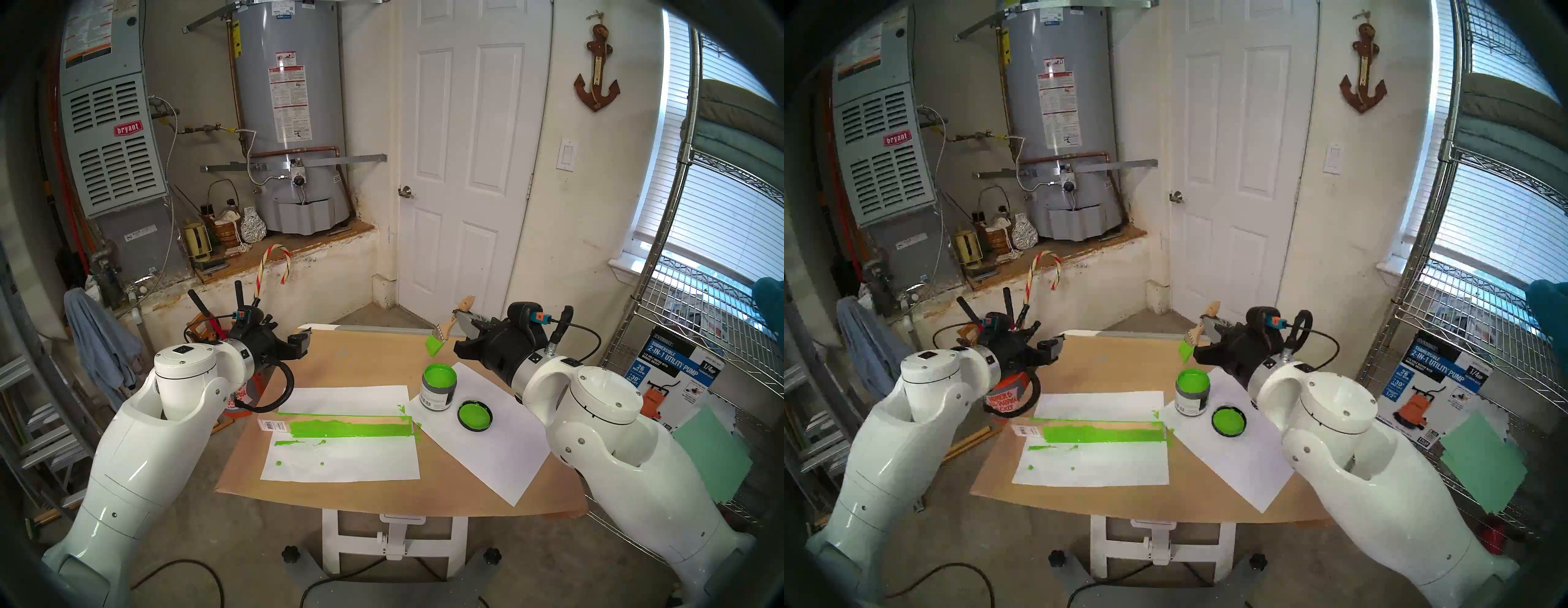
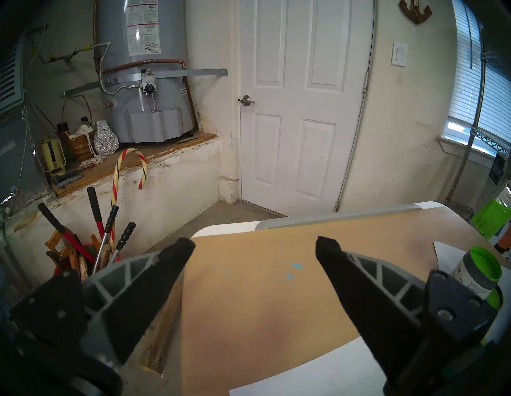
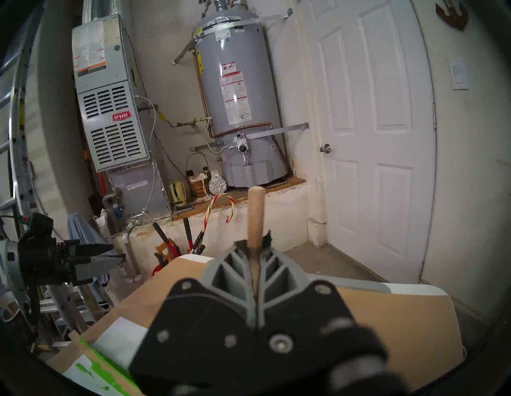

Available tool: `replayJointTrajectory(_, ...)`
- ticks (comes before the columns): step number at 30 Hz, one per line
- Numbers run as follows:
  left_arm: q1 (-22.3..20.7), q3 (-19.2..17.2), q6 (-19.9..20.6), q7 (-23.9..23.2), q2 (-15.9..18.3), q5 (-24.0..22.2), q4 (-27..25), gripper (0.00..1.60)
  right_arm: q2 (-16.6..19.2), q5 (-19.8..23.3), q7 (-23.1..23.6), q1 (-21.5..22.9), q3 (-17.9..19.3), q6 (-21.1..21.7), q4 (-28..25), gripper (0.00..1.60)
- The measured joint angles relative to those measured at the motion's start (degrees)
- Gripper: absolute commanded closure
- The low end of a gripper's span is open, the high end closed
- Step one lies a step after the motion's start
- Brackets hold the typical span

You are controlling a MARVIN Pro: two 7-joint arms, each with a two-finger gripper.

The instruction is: Pick up brush, dip the brush into paint, and paint the wood

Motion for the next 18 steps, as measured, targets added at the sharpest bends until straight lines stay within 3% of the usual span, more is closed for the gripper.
replayJointTrajectory(18, 0.0, -0.01, -0.01, 0.0, 0.0, 0.0, -0.01, 0.0, 1.82, -0.86, 1.58, -3.52, 1.47, -1.43, 0.3, 1.6)
